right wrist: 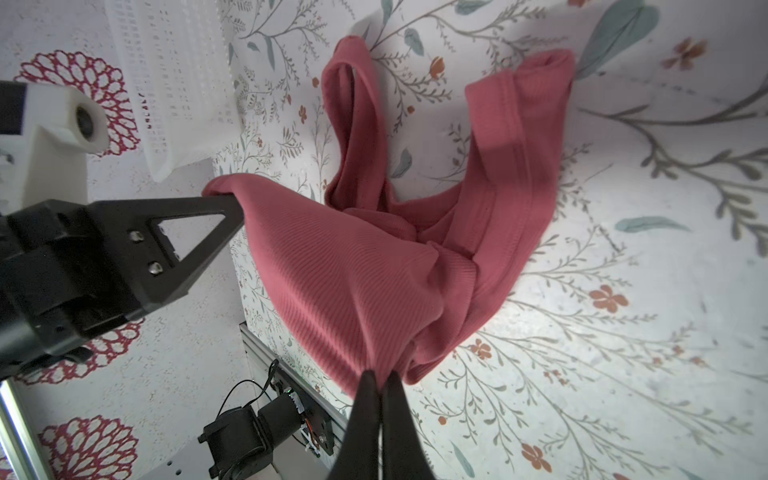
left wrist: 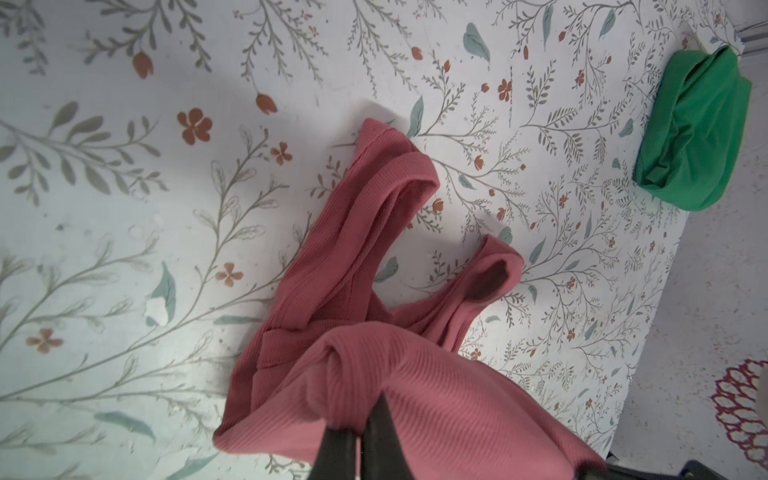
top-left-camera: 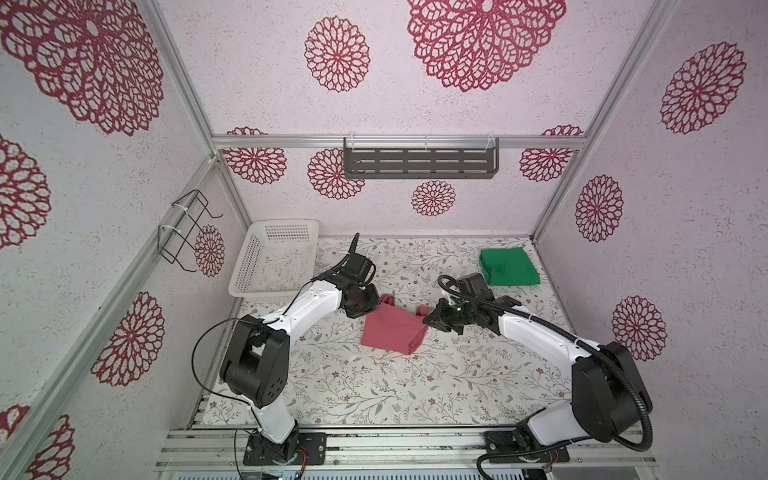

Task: Fold and stack the tank tops
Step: 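Release the fold and press the pink bundle flat with both grippers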

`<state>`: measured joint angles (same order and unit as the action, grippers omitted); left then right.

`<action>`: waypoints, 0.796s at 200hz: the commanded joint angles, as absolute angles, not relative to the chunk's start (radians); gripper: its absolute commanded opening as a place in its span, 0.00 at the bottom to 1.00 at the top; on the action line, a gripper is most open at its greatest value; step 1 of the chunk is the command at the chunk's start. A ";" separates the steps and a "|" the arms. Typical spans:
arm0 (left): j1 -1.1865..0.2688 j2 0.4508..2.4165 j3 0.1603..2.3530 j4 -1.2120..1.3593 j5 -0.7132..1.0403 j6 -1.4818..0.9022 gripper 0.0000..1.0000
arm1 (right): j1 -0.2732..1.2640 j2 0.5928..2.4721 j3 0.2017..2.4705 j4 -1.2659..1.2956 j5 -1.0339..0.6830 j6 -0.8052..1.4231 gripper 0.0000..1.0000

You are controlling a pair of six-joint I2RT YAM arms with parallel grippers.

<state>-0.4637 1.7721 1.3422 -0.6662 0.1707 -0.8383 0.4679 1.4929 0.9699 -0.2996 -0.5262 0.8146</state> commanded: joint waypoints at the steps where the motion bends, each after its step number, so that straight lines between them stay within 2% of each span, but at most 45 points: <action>1: -0.440 1.846 1.398 -0.615 0.190 -0.785 0.00 | 0.431 1.525 1.008 -0.367 -0.536 0.730 0.00; 92: -0.421 2.128 1.578 -0.445 0.282 -0.768 0.00 | 0.296 1.738 1.162 -0.351 -0.511 0.536 0.00; 96: -0.420 2.132 1.589 -0.458 0.275 -0.764 0.00 | 0.293 1.747 1.174 -0.355 -0.510 0.526 0.05; 109: -0.417 2.117 1.605 -0.498 0.244 -0.746 0.26 | 0.291 1.764 1.213 -0.399 -0.497 0.492 0.20; 119: -0.417 2.079 1.590 -0.527 0.204 -0.732 0.44 | 0.293 1.750 1.223 -0.425 -0.474 0.481 0.29; 125: -0.416 2.050 1.574 -0.543 0.183 -0.727 0.50 | 0.294 1.733 1.220 -0.434 -0.457 0.483 0.30; 138: -0.416 1.988 1.524 -0.573 0.147 -0.721 0.54 | 0.306 1.684 1.205 -0.461 -0.420 0.494 0.32; 159: -0.426 1.879 1.397 -0.536 0.158 -0.758 0.51 | 0.373 1.609 1.147 -0.458 -0.389 0.553 0.31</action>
